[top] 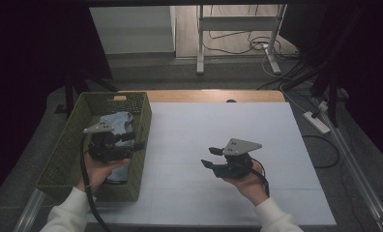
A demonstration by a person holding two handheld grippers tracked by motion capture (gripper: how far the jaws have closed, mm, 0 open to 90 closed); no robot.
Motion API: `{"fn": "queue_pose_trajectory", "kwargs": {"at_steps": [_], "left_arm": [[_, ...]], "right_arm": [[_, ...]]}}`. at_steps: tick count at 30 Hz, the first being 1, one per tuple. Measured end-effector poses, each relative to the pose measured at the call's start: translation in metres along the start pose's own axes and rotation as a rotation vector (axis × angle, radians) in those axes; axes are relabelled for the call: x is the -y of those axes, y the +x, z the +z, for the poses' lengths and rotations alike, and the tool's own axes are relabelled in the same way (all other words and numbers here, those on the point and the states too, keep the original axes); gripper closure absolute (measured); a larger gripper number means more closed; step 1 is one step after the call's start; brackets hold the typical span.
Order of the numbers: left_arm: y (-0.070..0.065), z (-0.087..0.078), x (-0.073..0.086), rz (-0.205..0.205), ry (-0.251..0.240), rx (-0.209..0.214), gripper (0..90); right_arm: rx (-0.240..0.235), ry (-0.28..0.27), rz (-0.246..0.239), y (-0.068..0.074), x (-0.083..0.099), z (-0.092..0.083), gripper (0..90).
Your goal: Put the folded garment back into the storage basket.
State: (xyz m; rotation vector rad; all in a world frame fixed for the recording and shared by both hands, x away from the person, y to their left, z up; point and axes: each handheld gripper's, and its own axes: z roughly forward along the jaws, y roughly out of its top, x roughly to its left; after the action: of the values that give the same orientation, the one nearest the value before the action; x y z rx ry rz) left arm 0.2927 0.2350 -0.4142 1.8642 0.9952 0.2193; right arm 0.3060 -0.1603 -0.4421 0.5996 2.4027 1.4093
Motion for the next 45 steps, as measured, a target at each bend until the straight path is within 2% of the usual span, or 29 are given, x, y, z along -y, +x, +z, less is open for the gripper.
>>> {"fn": "queue_pose_trajectory", "kwargs": {"at_steps": [11, 17, 27, 30, 35, 45], "left_arm": [[-0.013, 0.002, 0.010, 0.002, 0.011, 0.007, 35.7], [-0.022, 0.000, 0.013, 0.022, 0.017, -0.005, 35.7], [-0.027, 0.003, 0.019, 0.023, 0.018, -0.001, 35.5], [-0.029, 0.003, 0.020, 0.025, 0.017, 0.002, 35.5], [-0.030, 0.003, 0.020, 0.026, 0.015, 0.007, 35.5], [-0.031, 0.005, 0.021, 0.019, 0.016, 0.009, 35.4]], "right_arm": [[0.061, 0.016, 0.037, -0.015, 0.028, -0.041, 48.9], [0.091, 0.025, 0.062, -0.023, 0.045, -0.059, 48.8], [0.136, 0.024, 0.094, -0.033, 0.067, -0.085, 48.3], [0.148, 0.007, 0.105, -0.037, 0.069, -0.093, 48.3], [0.170, 0.010, 0.111, -0.041, 0.075, -0.099, 48.2], [0.180, 0.016, 0.118, -0.044, 0.079, -0.103, 47.8]]}}
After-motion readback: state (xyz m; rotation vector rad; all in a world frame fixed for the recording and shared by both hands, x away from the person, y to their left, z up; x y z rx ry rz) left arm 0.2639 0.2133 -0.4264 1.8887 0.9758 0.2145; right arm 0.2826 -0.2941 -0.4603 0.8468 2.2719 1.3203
